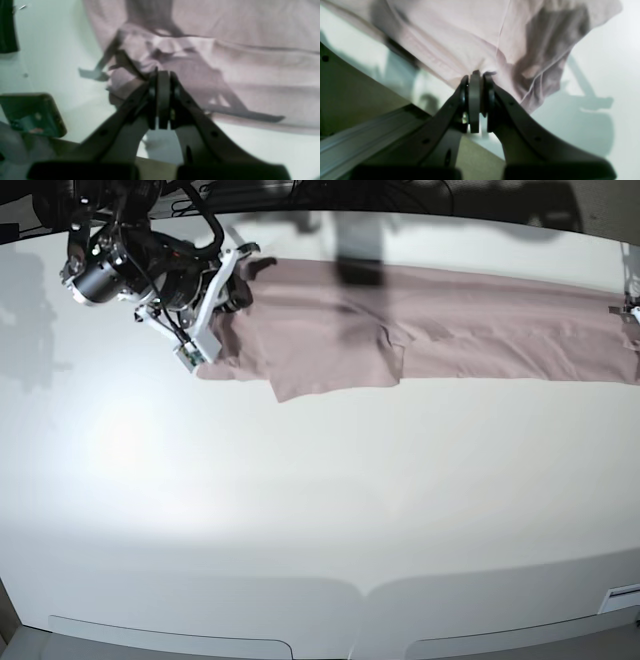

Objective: Fold the T-shirt properly
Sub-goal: 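Lower the folded hem onto the shirt and release both grippers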

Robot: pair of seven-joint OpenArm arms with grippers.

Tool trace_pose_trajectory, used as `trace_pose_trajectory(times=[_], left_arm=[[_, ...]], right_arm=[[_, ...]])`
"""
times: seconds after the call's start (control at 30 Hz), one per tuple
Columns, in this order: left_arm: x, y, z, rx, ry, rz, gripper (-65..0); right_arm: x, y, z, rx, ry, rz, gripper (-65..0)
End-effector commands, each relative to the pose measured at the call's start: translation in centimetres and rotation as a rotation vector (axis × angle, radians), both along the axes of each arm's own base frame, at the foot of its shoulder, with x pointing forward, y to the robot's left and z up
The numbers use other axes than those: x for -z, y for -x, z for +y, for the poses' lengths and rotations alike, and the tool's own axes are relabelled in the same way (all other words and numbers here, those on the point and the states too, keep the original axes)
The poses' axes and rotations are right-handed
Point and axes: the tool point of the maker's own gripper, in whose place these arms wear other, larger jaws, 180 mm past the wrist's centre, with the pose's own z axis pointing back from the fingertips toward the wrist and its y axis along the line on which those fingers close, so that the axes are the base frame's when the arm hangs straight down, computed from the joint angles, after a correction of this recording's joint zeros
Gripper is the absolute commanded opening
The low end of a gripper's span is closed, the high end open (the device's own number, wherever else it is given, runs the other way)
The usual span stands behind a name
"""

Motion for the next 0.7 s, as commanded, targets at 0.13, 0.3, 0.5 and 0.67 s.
trace_pose_trajectory(times=[0.13, 0.3, 0.5, 0.67], left_arm=[[-1.8, -1.2, 1.4, 0.01, -0.05, -0.045, -65.0], [-1.9, -1.4, 1.4, 0.013, -0.051, -0.053, -65.0], [-1.9, -1.4, 1.4, 0.014, -0.053, -0.052, -61.7], [-1.9, -1.3, 1.4, 0.013, -0.054, -0.048, -41.0]], right_arm=[[-0.1, 0.8, 0.0, -0.004, -0.002, 0.002, -65.0], [0.0, 0.9, 0.0, -0.004, -0.002, 0.006, -65.0], [0.0, 1.0, 0.0, -0.005, -0.001, 0.008, -65.0], [0.1, 1.1, -0.1, -0.006, 0.004, 0.016, -49.0]])
